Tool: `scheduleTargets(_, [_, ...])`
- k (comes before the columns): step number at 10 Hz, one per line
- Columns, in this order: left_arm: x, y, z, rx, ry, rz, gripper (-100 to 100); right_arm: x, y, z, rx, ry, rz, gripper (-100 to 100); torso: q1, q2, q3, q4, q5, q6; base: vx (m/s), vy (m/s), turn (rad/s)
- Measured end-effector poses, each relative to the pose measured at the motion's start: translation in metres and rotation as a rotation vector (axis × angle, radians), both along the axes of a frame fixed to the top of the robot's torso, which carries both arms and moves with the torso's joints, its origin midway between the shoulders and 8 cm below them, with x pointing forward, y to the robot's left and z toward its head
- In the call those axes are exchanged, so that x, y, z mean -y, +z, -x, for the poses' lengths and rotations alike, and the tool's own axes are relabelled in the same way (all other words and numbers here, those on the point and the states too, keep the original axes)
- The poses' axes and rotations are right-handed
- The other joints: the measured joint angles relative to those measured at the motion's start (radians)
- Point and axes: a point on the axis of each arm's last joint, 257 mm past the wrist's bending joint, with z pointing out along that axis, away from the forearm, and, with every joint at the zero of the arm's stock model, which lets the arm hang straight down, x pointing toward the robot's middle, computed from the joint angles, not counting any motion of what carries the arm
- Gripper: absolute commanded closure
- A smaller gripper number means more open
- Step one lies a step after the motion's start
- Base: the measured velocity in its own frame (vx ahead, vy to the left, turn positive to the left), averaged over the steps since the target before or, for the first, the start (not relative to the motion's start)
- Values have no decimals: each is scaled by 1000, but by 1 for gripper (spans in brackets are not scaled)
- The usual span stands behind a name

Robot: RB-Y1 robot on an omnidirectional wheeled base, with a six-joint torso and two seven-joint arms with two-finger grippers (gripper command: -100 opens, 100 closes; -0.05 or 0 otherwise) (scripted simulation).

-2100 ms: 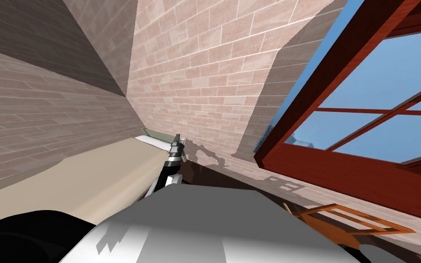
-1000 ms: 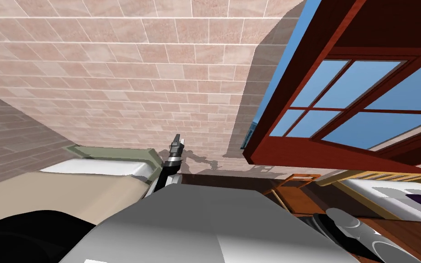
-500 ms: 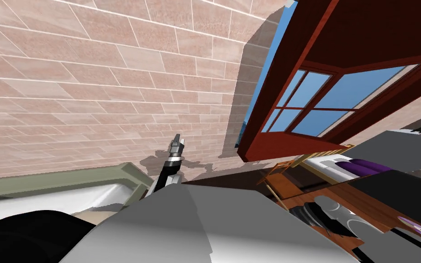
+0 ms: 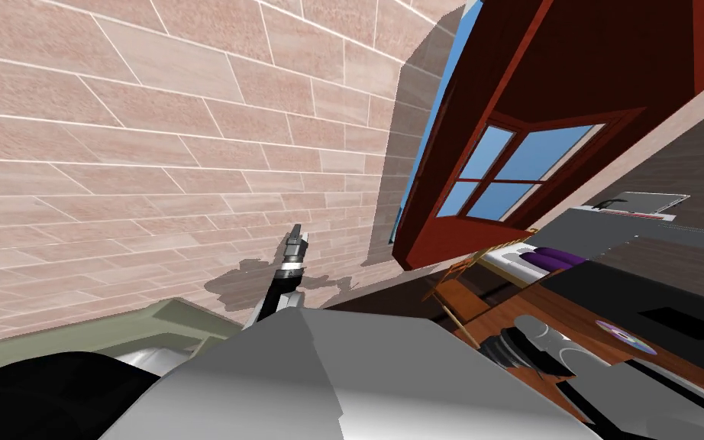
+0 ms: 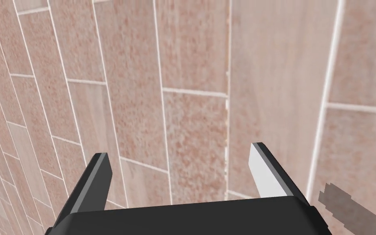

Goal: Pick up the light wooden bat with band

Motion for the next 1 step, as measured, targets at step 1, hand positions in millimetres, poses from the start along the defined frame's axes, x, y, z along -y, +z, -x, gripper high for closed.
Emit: scheduleTargets(1, [0,0,0,0,0,0,0,0,0,1,-3,3,0,0,-2,2,1,1,-1,-1,0,0,0])
